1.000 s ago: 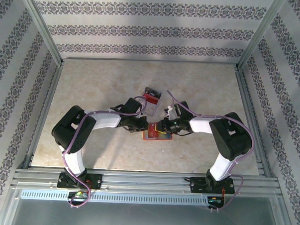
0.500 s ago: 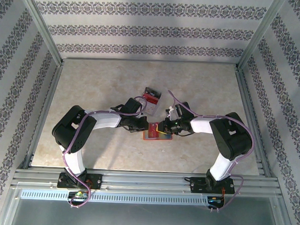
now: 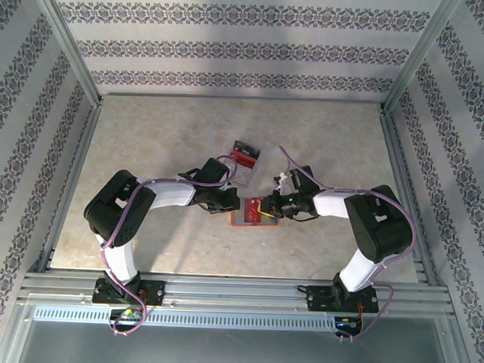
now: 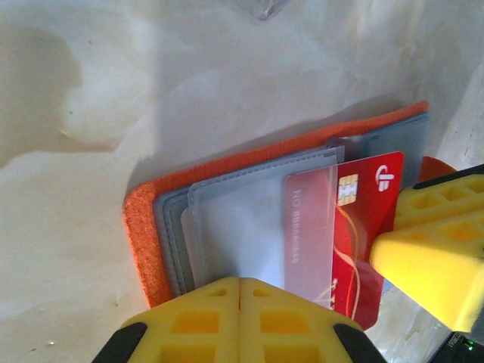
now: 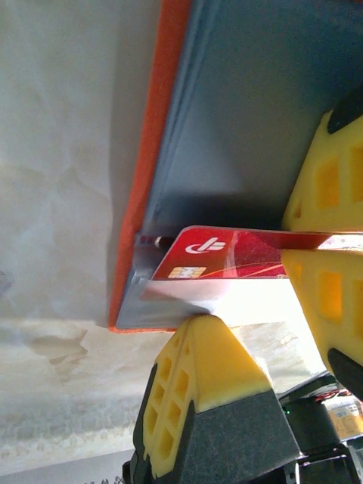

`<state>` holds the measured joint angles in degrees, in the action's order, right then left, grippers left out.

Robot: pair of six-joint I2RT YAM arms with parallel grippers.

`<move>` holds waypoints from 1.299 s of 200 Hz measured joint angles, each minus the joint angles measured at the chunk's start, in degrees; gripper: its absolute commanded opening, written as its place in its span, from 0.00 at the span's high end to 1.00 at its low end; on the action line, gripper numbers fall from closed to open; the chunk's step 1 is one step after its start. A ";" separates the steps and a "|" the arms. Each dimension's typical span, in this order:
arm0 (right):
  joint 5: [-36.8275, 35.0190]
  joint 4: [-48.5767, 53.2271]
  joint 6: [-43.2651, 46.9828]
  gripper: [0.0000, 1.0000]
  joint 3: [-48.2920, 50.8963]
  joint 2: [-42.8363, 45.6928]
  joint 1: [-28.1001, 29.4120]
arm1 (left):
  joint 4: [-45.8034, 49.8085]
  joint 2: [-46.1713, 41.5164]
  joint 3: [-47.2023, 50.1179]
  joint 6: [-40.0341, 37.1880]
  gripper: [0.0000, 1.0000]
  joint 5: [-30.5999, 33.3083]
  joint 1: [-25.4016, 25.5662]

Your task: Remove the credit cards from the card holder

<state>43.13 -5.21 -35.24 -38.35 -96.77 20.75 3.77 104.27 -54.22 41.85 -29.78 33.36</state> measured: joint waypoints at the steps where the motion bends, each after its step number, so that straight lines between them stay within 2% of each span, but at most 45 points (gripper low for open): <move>1: 0.00 0.07 0.09 0.91 0.04 0.13 -0.07 | 0.00 0.00 0.00 0.00 0.92 0.00 0.00; 50: 0.50 4.17 2.38 0.96 0.70 5.95 -3.04 | -0.48 -0.04 -0.02 0.24 0.82 -0.81 -0.09; 63: 0.57 5.68 2.95 0.96 0.70 7.87 -3.82 | -0.52 -0.31 -0.02 0.20 0.74 -1.36 -0.22; 88: 0.74 9.49 4.94 0.96 0.70 12.26 -4.92 | 0.28 -2.29 -0.02 0.17 0.65 -1.49 -0.92; 114: 0.72 14.47 7.61 0.96 -0.15 17.46 -5.29 | 1.84 -8.41 -0.02 -0.72 0.57 -1.27 -2.78; 148: 0.70 20.24 12.61 1.00 -4.11 23.74 -5.66 | 2.91 -20.72 0.02 -3.17 0.50 -0.52 -6.29; 175: 0.74 24.76 18.27 1.00 -9.16 26.95 -5.64 | 3.21 -30.67 1.09 -8.07 0.36 -0.15 -8.37; 206: 0.00 30.62 27.89 1.00 -15.58 29.14 -4.17 | 3.52 -39.32 2.99 -17.49 0.23 -2.10 -8.74; 260: -6.91 42.32 48.39 1.00 -26.80 29.22 4.79 | 3.52 -44.17 4.37 -35.06 0.21 -10.84 -8.74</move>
<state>36.23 37.10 13.15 -65.14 -67.55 25.54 7.29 60.10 -49.84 6.79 -40.62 24.62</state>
